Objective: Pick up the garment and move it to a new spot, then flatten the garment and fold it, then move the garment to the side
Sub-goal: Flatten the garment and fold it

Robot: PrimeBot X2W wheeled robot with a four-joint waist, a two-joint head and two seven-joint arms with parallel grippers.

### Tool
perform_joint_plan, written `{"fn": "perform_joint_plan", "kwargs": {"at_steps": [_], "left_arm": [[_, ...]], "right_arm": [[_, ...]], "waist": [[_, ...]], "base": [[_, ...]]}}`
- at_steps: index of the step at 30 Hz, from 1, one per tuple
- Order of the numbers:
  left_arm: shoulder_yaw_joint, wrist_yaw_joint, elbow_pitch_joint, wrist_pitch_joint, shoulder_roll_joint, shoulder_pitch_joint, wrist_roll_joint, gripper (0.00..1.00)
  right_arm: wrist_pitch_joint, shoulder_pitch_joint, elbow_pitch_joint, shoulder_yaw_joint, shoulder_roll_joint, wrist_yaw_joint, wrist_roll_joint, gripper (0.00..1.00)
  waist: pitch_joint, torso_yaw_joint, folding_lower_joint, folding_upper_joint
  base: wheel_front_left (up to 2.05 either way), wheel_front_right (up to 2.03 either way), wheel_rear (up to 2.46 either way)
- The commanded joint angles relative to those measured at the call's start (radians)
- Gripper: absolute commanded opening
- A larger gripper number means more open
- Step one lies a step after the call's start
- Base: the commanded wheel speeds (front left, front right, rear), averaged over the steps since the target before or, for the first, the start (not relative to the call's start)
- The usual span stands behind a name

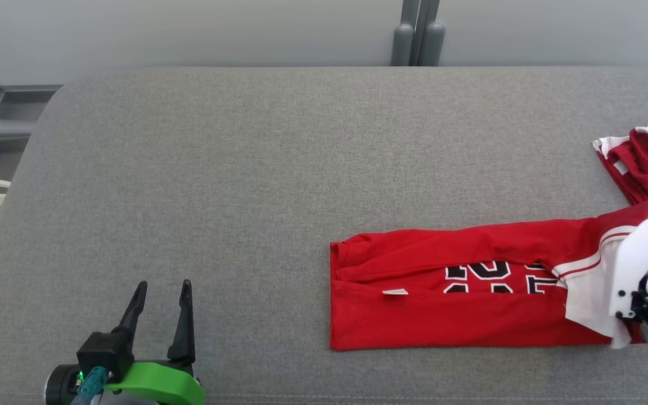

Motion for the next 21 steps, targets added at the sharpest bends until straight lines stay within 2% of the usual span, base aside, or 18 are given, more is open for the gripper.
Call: {"fn": "perform_joint_plan", "kwargs": {"at_steps": [1, 9, 16, 21], "left_arm": [[0.0, -0.001, 0.0, -0.001, 0.0, 0.008, -0.003, 1.0], [-0.008, -0.002, 0.003, -0.001, 0.0, 0.021, -0.002, 1.0], [-0.022, -0.003, 0.006, -0.001, 0.0, 0.021, -0.002, 1.0], [-0.028, -0.003, 0.009, -0.001, 0.0, 0.012, -0.006, 1.0]], "right_arm": [[0.001, 0.01, -0.004, 0.007, -0.001, -0.001, 0.004, 0.0], [-0.014, -0.008, 0.066, 0.177, 0.048, -0.001, 0.051, 0.0], [-0.055, -0.071, 0.182, 0.255, 0.085, -0.001, 0.099, 0.0], [-0.091, -0.109, 0.267, 0.337, 0.087, -0.001, 0.196, 0.0]], "waist": [[-0.007, 0.001, 0.0, 0.0], [-0.033, 0.014, 0.0, 0.0], [-0.035, 0.046, 0.0, 0.0], [-0.027, 0.073, 0.0, 0.0]], "base": [[0.0, 0.0, 0.0], [0.0, 0.0, 0.0], [0.0, 0.0, 0.0], [0.0, 0.0, 0.0]]}}
